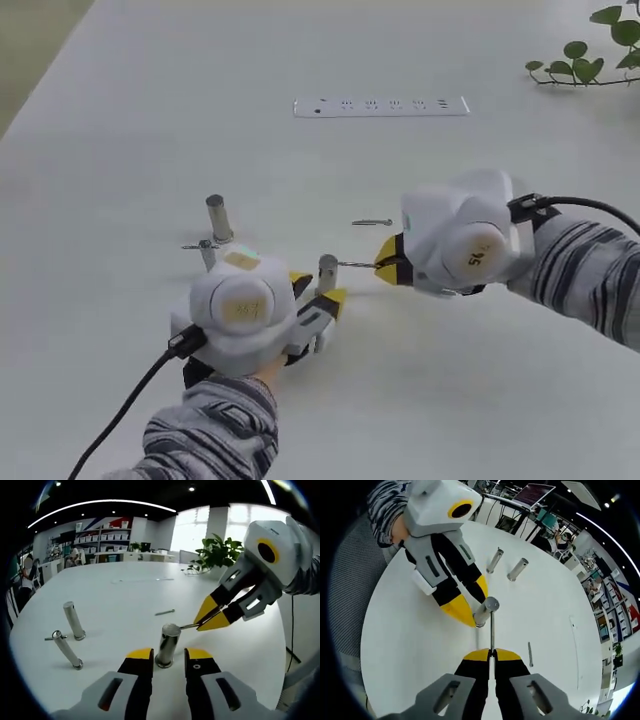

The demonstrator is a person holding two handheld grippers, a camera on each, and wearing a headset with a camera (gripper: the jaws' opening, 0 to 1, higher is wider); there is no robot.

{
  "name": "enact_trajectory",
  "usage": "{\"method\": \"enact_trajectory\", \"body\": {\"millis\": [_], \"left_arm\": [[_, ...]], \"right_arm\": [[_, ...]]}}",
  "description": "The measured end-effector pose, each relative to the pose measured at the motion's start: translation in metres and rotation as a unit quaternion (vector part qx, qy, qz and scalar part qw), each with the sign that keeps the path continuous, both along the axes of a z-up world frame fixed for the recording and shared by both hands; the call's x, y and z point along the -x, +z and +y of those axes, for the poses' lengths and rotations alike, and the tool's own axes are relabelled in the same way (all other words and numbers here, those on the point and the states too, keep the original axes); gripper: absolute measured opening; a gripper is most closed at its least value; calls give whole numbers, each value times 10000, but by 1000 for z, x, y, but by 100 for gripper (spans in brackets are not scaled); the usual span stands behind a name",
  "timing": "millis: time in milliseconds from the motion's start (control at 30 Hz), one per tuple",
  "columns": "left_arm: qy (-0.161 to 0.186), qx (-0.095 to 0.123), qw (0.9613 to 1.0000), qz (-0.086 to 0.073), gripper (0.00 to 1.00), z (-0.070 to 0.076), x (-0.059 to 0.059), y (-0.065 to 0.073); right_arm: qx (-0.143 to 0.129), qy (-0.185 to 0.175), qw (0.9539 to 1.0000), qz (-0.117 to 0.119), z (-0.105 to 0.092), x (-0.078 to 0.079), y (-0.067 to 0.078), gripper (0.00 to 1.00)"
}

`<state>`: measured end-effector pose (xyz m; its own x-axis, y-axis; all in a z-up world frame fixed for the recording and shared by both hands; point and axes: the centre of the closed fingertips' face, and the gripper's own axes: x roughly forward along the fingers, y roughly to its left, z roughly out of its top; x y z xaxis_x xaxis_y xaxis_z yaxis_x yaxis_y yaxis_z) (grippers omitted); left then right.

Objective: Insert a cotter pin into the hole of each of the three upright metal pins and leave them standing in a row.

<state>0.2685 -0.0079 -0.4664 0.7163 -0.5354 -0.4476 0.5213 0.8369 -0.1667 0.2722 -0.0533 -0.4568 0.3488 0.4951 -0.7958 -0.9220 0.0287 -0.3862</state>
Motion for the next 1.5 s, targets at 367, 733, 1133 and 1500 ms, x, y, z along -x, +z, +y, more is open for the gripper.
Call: {"method": "enact_trajectory", "body": {"millis": [367,733,1133,1500], "left_arm": [[191,104,9997,91,17,-3,-6,-4],[224,110,9997,79,15,-5,-9,-3],[183,-68,9998,22,11,-4,-11,-3],[-421,-369,9984,-119,10,-4,-9,-3]], "right_arm": [[35,4,10000,45,1,-1,-3,0],[69,54,9999,52,1,-2,-3,0],[80,68,9999,36,2,-6,-3,0],[135,302,9994,-22,5,-4,-1,0]]}}
